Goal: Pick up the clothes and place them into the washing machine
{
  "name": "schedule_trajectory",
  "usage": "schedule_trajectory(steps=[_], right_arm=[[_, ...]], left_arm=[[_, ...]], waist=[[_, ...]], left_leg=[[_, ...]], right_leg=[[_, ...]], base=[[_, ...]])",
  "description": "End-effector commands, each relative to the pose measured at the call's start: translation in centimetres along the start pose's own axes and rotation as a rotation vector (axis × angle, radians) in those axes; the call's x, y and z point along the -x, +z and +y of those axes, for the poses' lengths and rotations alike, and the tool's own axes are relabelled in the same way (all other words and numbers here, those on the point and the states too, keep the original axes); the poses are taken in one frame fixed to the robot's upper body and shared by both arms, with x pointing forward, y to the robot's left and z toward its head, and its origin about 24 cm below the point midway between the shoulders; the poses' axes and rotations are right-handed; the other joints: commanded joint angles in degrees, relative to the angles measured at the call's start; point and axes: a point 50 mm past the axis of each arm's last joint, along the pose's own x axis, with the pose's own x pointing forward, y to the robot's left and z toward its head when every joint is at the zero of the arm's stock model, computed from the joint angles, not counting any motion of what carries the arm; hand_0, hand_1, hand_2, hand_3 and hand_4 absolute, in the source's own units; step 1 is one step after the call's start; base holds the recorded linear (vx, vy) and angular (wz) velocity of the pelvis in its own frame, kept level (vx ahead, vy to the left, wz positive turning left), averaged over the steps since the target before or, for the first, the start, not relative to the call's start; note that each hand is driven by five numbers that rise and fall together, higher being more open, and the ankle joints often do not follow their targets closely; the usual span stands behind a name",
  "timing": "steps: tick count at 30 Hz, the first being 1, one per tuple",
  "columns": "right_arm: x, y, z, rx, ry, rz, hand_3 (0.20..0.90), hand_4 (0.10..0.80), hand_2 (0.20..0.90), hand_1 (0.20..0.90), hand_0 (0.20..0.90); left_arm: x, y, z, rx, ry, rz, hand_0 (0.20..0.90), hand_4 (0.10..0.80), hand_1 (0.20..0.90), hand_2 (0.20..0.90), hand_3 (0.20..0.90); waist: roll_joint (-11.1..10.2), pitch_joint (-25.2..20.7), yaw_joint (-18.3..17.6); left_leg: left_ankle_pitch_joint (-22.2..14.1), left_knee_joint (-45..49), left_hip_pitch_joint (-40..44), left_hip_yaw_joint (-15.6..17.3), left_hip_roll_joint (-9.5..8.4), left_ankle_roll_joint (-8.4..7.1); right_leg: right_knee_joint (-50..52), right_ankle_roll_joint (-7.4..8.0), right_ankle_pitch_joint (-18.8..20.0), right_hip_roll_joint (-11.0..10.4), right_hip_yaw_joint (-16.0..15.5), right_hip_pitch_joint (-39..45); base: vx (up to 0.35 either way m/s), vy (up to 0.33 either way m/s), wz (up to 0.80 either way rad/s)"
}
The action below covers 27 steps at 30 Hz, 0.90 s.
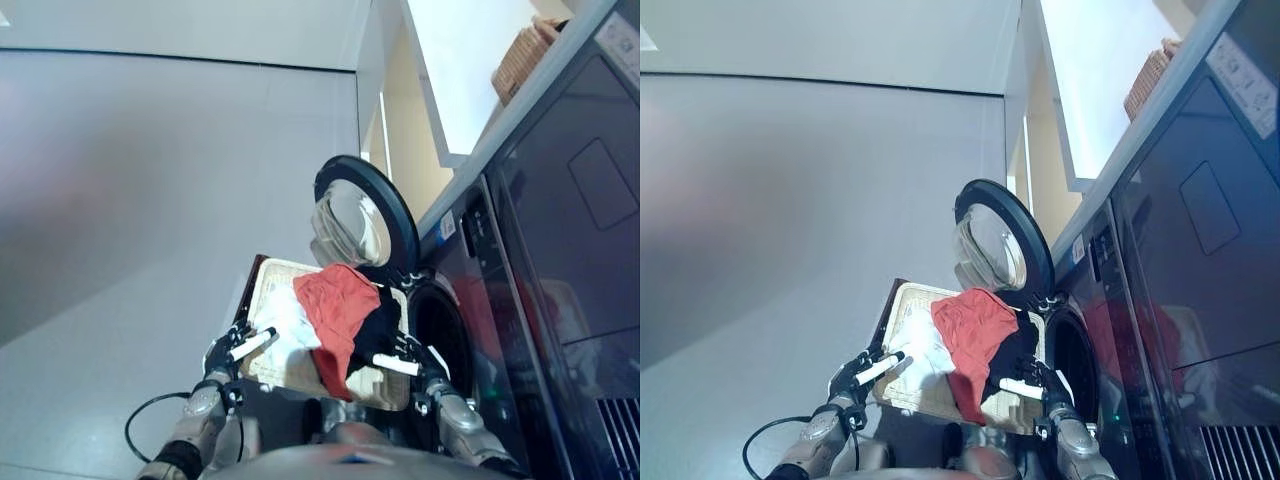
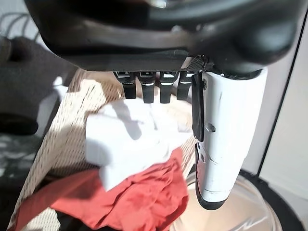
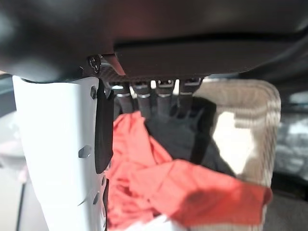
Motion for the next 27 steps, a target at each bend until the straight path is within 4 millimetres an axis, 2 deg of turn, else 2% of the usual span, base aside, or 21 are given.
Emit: schedule_trajectory(steps=[1, 3, 4, 6, 8, 9, 10, 13, 17, 19, 27], right_arm=[[0.0, 3.0, -1.8, -0.010, -0.055, -0.167, 0.900, 0.800, 0.900, 0.900, 0.900], [-0.1, 3.3, -1.8, -0.008, -0.057, -0.173, 0.900, 0.800, 0.900, 0.900, 0.900], [-0.1, 3.2, -1.8, 0.001, -0.052, -0.166, 0.900, 0.800, 0.900, 0.900, 0.900], [-0.1, 3.1, -1.8, 0.001, -0.052, -0.166, 0.900, 0.800, 0.900, 0.900, 0.900], [-0.6, 3.5, -1.2, 0.017, -0.044, -0.165, 0.900, 0.800, 0.900, 0.900, 0.900], [-0.6, 3.5, -1.2, 0.017, -0.044, -0.165, 0.900, 0.800, 0.900, 0.900, 0.900], [-0.8, 4.1, -0.8, 0.031, -0.036, -0.184, 0.900, 0.800, 0.900, 0.900, 0.900], [-1.1, 4.8, -0.6, 0.052, -0.044, -0.199, 0.900, 0.800, 0.900, 0.900, 0.900], [-1.5, 6.2, -0.6, 0.072, -0.085, -0.243, 0.900, 0.800, 0.900, 0.900, 0.900], [-1.8, 7.4, -0.7, 0.065, -0.113, -0.272, 0.900, 0.800, 0.900, 0.900, 0.900], [-1.8, 8.2, -1.2, 0.070, -0.139, -0.299, 0.900, 0.800, 0.900, 0.900, 0.900]], left_arm=[[-0.3, 3.1, -0.8, 0.007, -0.032, -0.159, 0.900, 0.800, 0.900, 0.900, 0.900], [-0.3, 3.3, -0.7, 0.006, -0.026, -0.165, 0.900, 0.800, 0.900, 0.900, 0.900], [-0.2, 3.0, -0.4, 0.017, -0.019, -0.159, 0.900, 0.800, 0.900, 0.900, 0.900], [-0.2, 3.0, -0.3, 0.017, -0.019, -0.159, 0.900, 0.800, 0.900, 0.900, 0.900], [-0.1, 2.9, 0.3, 0.028, 0.011, -0.162, 0.900, 0.800, 0.900, 0.900, 0.900], [-0.1, 2.9, 0.3, 0.028, 0.011, -0.162, 0.900, 0.800, 0.900, 0.900, 0.900], [-0.1, 3.3, 0.9, 0.047, 0.044, -0.181, 0.900, 0.800, 0.900, 0.900, 0.900], [-0.2, 3.9, 1.0, 0.055, 0.056, -0.202, 0.900, 0.800, 0.900, 0.900, 0.900], [-0.1, 4.6, 1.1, 0.060, 0.070, -0.233, 0.900, 0.800, 0.900, 0.900, 0.900], [-0.3, 5.3, 1.1, 0.059, 0.081, -0.255, 0.900, 0.800, 0.900, 0.900, 0.900], [-0.1, 5.1, 0.9, 0.042, 0.066, -0.257, 0.900, 0.800, 0.900, 0.900, 0.900]], waist=[[2.6, -1.7, 2.5], [2.9, -1.8, 3.0], [3.5, -2.6, 3.3], [3.5, -2.5, 3.4], [3.9, -4.1, 3.5], [3.9, -4.1, 3.6], [3.8, -4.5, 3.8], [3.9, -4.5, 3.9], [3.7, -4.5, 4.1], [3.8, -4.1, 4.0], [3.9, -4.5, 4.2]], left_leg=[[13.0, -8.5, -1.0, 2.9, 1.99, 1.14], [13.8, -10.1, -1.0, 3.7, 2.06, 1.11], [12.5, -10.1, -0.1, 4.2, 1.93, 1.38], [12.5, -10.0, 0.0, 4.3, 1.91, 1.41], [11.4, -10.8, 1.5, 7.2, 0.54, 2.76], [11.4, -10.8, 1.6, 7.2, 0.53, 2.78], [10.9, -11.1, 1.7, 8.7, 0.04, 3.32], [10.3, -10.7, 1.6, 9.5, -0.37, 3.71], [9.0, -10.3, 1.2, 10.0, -1.76, 4.77], [8.4, -9.8, 0.6, 10.4, -2.50, 5.26], [6.7, -8.9, -0.1, 11.0, -3.84, 5.92]], right_leg=[[5.5, 8.16, -0.8, -0.2, 5.6, 1.3], [5.2, 8.48, -1.3, -0.4, 6.6, 2.4], [4.8, 9.37, -2.7, -1.2, 8.3, 4.6], [4.8, 9.39, -2.8, -1.2, 8.4, 4.7], [4.7, 11.36, -2.1, -4.7, 9.7, 5.1], [4.6, 11.37, -2.1, -4.8, 9.7, 5.2], [4.9, 12.23, -1.3, -6.1, 10.2, 4.5], [5.3, 12.65, -0.8, -6.8, 10.2, 3.8], [5.9, 13.81, 1.5, -8.2, 10.1, 3.0], [7.3, 14.43, 3.9, -8.8, 10.3, 2.0], [6.1, 15.84, 8.2, -10.7, 10.1, 2.0]], base=[[0.222, 0.127, -0.23], [0.240, 0.179, -0.56], [0.228, 0.199, -0.61], [0.143, 0.156, -0.58], [0.279, 0.305, -0.70], [0.223, 0.242, -0.66], [0.115, 0.150, -0.39], [0.103, 0.134, -0.26], [0.070, 0.102, 0.00], [0.033, 0.075, -0.07], [0.022, 0.043, -0.04]])
